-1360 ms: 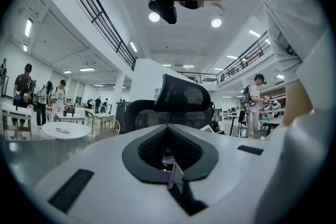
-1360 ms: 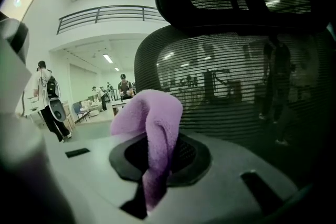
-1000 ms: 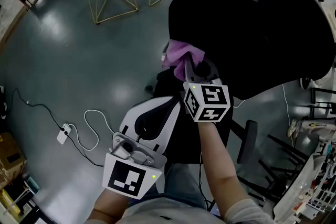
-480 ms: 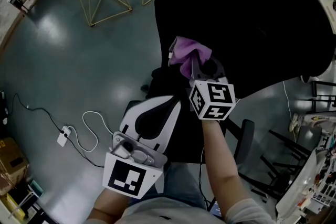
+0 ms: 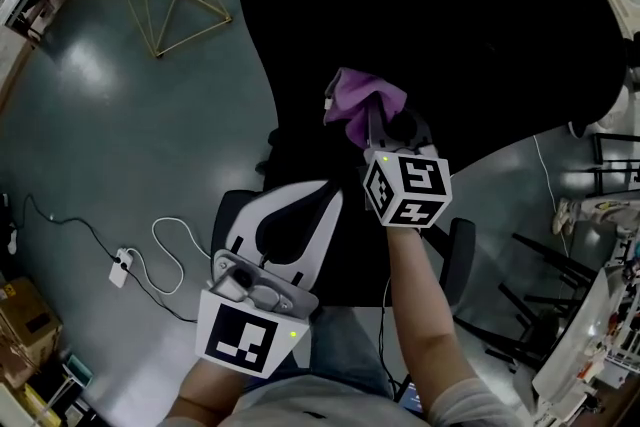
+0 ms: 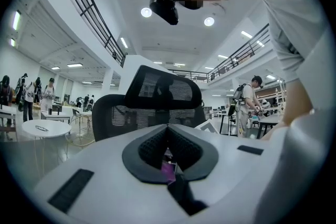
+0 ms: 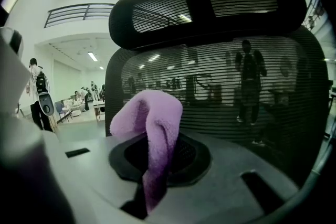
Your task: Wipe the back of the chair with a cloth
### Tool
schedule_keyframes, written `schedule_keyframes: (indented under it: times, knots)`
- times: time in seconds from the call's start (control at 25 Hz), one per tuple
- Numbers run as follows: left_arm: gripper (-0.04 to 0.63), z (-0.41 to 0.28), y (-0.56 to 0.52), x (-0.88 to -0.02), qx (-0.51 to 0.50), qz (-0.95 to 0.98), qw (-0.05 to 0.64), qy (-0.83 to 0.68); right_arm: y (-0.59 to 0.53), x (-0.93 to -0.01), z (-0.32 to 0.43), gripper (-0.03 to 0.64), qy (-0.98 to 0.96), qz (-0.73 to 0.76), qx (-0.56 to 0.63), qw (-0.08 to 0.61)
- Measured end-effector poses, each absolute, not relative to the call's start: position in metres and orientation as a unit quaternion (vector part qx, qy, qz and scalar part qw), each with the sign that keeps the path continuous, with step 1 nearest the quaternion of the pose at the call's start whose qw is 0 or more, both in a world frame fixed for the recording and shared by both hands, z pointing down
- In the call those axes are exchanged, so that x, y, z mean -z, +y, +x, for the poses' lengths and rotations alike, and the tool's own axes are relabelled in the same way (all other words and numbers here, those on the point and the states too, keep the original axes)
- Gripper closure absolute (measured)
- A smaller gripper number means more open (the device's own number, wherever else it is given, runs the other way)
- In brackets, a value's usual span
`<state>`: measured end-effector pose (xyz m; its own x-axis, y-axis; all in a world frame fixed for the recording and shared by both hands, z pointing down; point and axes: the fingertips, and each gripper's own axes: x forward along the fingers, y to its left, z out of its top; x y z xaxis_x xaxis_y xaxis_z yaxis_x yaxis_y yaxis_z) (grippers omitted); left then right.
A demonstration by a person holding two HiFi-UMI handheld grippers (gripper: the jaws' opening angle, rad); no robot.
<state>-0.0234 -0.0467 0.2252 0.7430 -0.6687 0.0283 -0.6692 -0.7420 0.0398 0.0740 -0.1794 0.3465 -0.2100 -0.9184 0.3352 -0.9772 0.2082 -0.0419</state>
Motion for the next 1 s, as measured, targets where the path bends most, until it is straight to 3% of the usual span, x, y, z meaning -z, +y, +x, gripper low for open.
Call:
schedule_keyframes:
  times: [1.0]
  knots:
    - [0.583,0.065,-0.029,-0.229,-0.006,0.947,0.03,-0.321,-0.15,-0.339,0.184,0.568,-0.739,0.653,-0.106,0.128]
